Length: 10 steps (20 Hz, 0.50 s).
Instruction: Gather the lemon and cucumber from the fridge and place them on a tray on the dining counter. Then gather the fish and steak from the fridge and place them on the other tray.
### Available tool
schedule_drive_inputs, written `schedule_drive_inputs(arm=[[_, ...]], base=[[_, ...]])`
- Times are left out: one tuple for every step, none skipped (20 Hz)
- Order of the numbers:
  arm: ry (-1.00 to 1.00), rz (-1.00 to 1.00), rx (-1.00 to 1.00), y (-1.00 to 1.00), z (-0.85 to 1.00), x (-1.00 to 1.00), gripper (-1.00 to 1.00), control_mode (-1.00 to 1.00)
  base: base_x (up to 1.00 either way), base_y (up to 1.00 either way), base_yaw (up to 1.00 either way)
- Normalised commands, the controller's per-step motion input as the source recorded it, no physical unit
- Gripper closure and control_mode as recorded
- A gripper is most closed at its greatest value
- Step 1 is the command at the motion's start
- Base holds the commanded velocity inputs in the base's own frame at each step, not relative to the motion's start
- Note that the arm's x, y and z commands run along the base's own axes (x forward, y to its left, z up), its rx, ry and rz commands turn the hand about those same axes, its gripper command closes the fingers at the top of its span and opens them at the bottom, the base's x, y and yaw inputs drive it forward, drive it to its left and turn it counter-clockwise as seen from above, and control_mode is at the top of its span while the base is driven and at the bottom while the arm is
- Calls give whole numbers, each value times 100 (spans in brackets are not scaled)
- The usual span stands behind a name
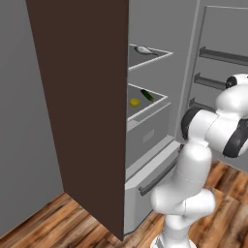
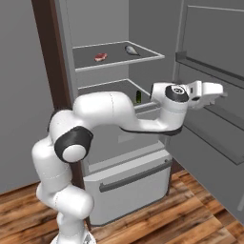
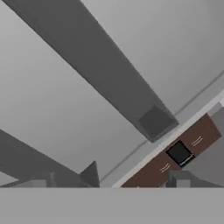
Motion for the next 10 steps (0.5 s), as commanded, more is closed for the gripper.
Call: schedule_drive_inputs(arm=[[-15, 3, 0, 33, 18, -59, -100, -100], [-13, 3, 0, 40, 21, -51, -100, -100], [-10, 3, 0, 49, 22, -41, -100, -100], [-9, 2, 0, 55, 25, -34, -100, -100], [-9, 0, 0, 67, 28, -20, -100, -100], [-11, 0, 0, 72, 25, -16, -100, -100], [-12, 0, 0, 79, 30, -13, -100, -100], [-12, 0, 0, 82, 28, -13, -100, -100], [-13, 0, 1, 86, 25, -13, -100, -100], [-12, 0, 1, 86, 25, -13, -100, -100]], base=[[0, 0, 0], [0, 0, 0], [0, 0, 0], [0, 0, 0], [0, 0, 0], [0, 0, 0], [0, 0, 0], [0, 0, 0], [0, 0, 0], [0, 0, 0]])
